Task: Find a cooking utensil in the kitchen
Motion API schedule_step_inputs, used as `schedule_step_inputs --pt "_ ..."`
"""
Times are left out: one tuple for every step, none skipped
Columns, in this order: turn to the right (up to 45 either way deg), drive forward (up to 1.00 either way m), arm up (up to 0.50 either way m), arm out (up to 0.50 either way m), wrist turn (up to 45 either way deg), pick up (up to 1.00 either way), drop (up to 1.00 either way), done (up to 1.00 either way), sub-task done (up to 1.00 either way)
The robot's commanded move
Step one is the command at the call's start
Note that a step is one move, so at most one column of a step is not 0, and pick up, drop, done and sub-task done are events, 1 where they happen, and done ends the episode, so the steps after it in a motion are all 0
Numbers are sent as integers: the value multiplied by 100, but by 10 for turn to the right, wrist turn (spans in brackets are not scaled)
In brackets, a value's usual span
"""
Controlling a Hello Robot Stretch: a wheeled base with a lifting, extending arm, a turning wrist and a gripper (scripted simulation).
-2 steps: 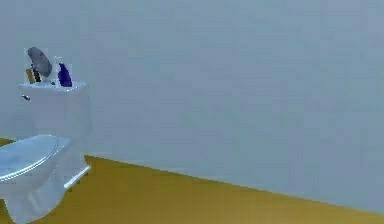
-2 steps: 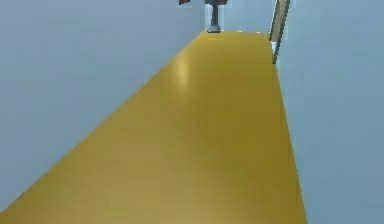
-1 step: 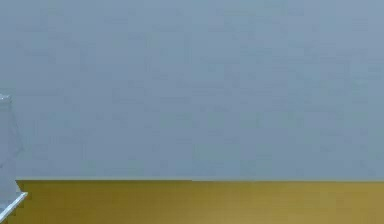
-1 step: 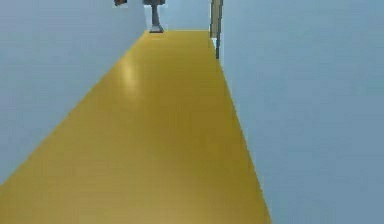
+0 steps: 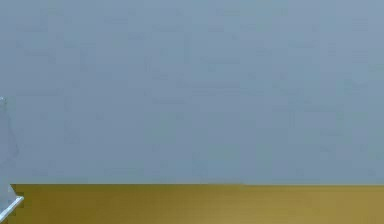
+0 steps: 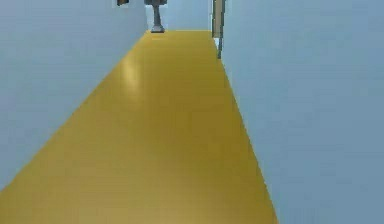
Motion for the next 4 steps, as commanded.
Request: schedule_step_inputs --pt "-450 0 0 0 0 0 0 0 0" --pt "-360 0 0 0 0 0 0 0 0" --pt "0 100 0 0 0 0 0 0 0" --pt "-30 0 0 0 0 0 0 0 0"
